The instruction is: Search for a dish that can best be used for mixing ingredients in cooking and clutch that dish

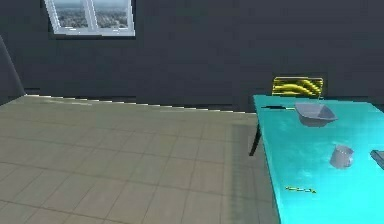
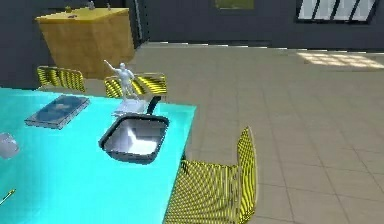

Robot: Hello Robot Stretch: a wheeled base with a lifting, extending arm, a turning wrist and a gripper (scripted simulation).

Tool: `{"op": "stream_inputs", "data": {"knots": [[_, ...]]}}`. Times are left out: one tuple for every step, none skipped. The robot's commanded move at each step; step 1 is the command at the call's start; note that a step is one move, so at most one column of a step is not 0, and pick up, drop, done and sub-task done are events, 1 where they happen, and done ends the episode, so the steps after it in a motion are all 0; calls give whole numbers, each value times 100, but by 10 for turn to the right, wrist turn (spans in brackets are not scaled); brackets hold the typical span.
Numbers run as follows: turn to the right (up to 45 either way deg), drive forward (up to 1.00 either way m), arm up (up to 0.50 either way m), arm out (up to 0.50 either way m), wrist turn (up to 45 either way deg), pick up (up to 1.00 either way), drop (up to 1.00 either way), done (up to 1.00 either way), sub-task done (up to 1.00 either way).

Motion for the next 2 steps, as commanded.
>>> {"op": "stream_inputs", "data": {"knots": [[90, 0, 0, 0, 0, 0, 0, 0, 0], [0, 100, 0, 0, 0, 0, 0, 0, 0]]}}
